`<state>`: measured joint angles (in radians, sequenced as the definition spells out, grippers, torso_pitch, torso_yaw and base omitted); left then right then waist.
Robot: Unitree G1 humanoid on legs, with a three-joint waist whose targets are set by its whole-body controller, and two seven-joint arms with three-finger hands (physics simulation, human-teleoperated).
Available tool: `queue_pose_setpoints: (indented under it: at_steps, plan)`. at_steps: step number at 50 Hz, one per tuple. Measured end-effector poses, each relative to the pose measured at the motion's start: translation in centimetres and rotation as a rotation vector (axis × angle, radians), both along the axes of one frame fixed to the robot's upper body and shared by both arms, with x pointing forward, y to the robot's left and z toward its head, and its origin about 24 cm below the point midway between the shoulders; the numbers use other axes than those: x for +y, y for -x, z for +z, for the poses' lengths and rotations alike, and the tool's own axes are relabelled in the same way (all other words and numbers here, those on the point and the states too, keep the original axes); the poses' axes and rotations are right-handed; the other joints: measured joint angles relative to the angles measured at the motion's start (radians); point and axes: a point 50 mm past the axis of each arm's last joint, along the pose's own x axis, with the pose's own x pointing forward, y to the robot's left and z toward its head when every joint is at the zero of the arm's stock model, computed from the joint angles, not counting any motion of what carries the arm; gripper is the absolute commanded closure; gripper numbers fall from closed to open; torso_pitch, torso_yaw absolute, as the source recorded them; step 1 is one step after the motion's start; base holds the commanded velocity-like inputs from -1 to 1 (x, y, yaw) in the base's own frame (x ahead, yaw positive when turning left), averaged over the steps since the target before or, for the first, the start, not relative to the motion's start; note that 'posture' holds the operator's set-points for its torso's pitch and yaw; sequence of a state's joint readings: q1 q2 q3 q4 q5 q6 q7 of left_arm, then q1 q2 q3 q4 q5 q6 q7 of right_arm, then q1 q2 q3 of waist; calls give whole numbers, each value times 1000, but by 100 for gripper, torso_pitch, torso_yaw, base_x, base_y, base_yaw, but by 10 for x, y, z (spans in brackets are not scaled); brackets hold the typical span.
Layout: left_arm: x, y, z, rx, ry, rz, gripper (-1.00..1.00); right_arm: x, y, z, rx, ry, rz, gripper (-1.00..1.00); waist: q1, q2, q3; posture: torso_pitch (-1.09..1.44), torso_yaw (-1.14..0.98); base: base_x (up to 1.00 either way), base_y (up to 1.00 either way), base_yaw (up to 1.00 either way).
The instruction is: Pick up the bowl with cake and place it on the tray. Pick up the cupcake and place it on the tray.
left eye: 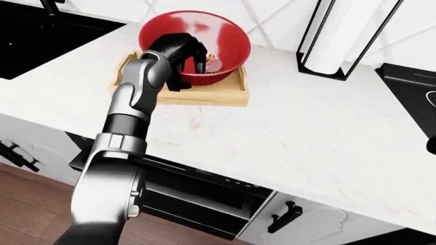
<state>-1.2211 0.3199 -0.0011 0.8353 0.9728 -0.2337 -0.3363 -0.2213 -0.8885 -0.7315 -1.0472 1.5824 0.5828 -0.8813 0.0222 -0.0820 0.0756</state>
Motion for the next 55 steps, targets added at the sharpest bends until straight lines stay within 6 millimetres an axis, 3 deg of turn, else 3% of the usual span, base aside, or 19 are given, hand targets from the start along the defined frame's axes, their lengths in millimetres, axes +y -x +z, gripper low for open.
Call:
queue_pose_setpoints:
  at_steps: [14,18,29,43,55]
  plan:
    - [-4,0,-1,3,17,-19,98,0,0,0,1,-3,2,-100,0,-1,-3,0,0,0,0,0]
    - [-5,-1,-2,0,26,-20,73,0,0,0,1,-4,3,-100,2,-2,-6,0,0,0,0,0]
    - [-10,-4,1,-37,44,-21,28,0,-1,-1,2,-4,4,-100,6,-3,-12,0,0,0,0,0]
    - [-18,1,2,-43,52,-57,-7,-1,1,-1,0,-10,1,-100,2,-4,-9,0,0,0,0,0]
    - [-20,16,13,-64,67,-83,-21,-1,1,0,0,-10,2,-100,1,0,-8,0,0,0,0,0]
